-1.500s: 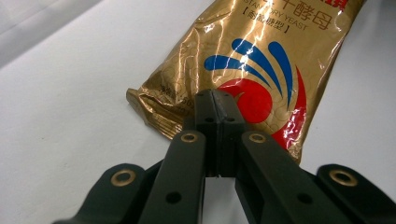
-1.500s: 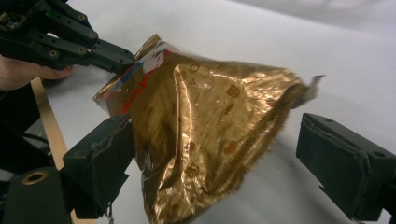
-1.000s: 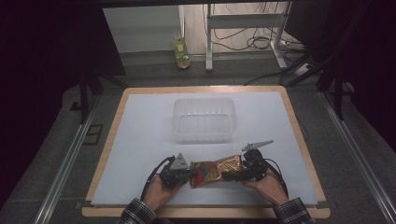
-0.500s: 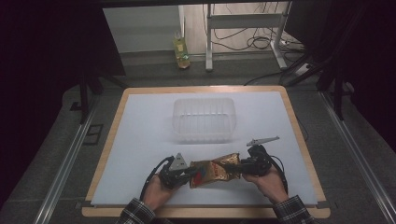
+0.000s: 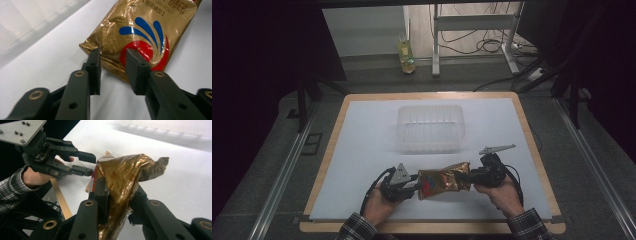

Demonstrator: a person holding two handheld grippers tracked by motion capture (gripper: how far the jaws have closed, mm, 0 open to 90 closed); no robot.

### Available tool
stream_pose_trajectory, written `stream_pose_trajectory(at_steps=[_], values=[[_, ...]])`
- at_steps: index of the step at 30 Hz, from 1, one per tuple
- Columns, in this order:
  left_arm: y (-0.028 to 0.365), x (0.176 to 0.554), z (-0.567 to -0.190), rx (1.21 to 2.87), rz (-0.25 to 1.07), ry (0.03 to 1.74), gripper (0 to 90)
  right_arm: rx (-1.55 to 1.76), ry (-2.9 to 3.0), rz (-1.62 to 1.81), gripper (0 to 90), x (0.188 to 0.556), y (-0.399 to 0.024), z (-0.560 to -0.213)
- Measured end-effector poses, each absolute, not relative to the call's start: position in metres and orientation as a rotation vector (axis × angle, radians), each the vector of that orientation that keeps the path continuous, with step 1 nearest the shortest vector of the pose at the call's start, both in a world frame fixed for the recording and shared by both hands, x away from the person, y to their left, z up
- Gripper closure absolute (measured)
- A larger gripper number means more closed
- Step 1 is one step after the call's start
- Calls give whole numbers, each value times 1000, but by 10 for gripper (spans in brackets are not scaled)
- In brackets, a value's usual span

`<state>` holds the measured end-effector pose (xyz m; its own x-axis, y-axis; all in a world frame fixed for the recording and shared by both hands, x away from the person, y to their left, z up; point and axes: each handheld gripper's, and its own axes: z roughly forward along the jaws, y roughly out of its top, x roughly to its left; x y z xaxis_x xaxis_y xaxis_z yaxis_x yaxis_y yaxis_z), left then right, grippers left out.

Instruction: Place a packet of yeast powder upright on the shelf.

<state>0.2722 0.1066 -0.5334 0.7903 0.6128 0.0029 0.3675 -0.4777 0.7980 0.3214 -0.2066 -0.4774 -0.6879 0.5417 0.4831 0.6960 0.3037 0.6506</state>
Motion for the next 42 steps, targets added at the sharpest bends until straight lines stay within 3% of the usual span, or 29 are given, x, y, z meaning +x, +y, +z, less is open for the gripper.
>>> stream_pose_trajectory(at_steps=[17,22,31,42], values=[[119,258,-526,2077,390,706,385,-1169,-2402,-1380,735,326,-214,-455],[125,252,-523,2032,378,727,256,-1176,-2397,-1389,736,328,-215,-448],[130,244,-517,1991,369,744,113,-1198,-2396,-1421,736,333,-216,-437],[132,234,-517,1974,332,758,43,-1227,-2366,-1446,740,341,-214,-427]])
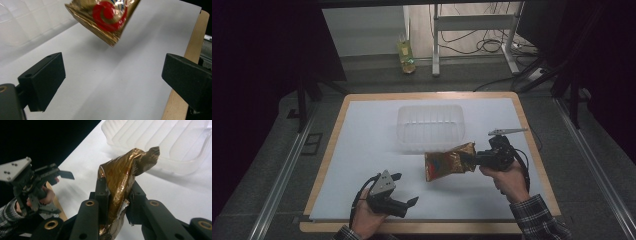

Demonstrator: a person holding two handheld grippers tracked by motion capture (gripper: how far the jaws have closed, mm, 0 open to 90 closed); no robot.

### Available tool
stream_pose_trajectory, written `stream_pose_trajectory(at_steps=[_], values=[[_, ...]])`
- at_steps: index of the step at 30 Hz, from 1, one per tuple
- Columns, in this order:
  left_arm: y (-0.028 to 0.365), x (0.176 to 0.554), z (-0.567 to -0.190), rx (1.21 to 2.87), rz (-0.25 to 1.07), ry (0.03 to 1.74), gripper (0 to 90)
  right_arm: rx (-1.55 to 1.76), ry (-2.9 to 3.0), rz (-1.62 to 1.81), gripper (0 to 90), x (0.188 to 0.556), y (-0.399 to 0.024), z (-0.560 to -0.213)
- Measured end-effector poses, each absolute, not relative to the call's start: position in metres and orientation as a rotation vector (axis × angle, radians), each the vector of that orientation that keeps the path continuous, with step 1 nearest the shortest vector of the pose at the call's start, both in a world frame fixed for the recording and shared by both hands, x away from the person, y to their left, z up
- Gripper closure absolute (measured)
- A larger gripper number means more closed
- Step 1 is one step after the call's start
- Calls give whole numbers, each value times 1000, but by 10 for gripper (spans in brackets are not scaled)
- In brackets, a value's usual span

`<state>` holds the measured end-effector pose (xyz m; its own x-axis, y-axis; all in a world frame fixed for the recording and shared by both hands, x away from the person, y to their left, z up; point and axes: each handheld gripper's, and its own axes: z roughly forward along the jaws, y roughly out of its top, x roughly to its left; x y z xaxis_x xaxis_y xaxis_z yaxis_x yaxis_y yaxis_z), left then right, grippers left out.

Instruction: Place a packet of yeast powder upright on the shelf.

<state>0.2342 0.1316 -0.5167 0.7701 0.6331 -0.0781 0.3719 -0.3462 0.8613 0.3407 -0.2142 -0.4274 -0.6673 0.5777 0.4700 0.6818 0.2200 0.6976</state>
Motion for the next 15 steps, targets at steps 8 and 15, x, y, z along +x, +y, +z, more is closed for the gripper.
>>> stream_pose_trajectory(at_steps=[8,15], values=[[129,230,-520,1995,361,742,16,-1237,-2353,-1477,740,347,-211,-419],[129,230,-520,2003,381,736,10,-1249,-2334,-1491,740,356,-206,-412]])
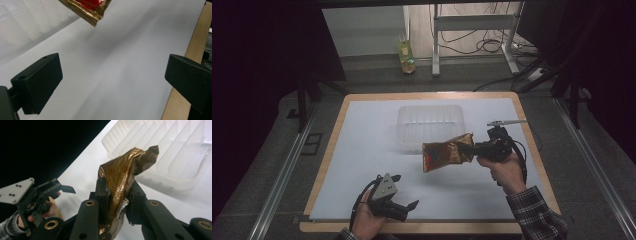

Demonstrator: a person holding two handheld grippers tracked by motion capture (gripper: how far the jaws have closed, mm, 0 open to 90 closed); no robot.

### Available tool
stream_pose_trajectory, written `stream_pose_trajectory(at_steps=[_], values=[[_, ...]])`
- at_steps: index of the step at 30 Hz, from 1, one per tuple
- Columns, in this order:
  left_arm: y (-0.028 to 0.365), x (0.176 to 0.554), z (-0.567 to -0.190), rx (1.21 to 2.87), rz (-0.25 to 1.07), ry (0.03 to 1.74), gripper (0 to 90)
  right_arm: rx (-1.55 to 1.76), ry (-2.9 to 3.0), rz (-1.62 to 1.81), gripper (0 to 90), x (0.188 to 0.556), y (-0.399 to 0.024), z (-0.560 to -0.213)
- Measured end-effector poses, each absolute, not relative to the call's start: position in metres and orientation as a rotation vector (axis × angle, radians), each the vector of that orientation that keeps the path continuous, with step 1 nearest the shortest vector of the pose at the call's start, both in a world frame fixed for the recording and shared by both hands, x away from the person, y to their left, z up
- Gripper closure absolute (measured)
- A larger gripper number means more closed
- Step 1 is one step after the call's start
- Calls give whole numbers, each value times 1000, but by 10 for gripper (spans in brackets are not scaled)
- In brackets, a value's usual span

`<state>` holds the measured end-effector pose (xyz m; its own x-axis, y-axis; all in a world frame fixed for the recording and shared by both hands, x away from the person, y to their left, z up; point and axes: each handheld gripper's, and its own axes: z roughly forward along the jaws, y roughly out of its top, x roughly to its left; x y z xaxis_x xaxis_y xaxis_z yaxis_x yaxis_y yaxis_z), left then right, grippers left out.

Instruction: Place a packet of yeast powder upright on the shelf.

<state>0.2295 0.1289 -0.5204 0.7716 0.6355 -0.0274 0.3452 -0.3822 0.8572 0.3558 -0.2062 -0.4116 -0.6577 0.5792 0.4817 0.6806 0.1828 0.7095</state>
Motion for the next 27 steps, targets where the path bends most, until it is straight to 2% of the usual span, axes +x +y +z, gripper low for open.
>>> stream_pose_trajectory(at_steps=[27], values=[[128,230,-521,2032,409,731,4,-1316,-2344,-1534,739,394,-179,-384]])
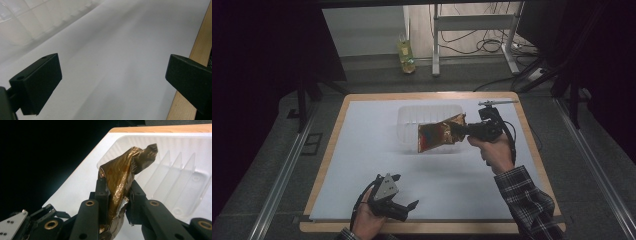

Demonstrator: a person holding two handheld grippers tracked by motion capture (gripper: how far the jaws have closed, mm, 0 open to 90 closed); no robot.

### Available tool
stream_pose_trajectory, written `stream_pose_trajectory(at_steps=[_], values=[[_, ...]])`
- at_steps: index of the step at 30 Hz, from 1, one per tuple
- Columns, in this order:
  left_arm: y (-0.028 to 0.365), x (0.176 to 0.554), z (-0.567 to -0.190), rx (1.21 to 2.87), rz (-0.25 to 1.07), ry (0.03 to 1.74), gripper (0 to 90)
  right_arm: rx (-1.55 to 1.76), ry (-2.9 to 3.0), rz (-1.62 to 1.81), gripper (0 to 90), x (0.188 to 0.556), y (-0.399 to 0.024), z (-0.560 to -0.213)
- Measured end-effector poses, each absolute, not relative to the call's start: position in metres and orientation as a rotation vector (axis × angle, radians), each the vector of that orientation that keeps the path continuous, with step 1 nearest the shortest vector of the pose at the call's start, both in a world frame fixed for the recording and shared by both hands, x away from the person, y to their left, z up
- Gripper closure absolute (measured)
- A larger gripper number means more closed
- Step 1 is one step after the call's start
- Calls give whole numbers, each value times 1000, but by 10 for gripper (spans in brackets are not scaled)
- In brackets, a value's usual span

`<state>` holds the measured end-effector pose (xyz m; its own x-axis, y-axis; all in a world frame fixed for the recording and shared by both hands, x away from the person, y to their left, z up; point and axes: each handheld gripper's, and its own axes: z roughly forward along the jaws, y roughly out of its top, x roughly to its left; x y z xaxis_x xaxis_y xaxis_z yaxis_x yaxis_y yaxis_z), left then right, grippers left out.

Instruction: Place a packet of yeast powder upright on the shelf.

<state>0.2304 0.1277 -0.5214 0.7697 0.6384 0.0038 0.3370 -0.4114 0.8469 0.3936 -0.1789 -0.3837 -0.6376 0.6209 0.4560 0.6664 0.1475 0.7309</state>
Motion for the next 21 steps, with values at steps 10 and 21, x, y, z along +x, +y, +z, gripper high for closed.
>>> stream_pose_trajectory(at_steps=[10,21], values=[[126,230,-522,2032,407,726,4,-1362,-2362,-1537,740,413,-165,-375],[126,230,-522,2033,418,716,5,-1403,-2366,-1515,740,433,-143,-379]])
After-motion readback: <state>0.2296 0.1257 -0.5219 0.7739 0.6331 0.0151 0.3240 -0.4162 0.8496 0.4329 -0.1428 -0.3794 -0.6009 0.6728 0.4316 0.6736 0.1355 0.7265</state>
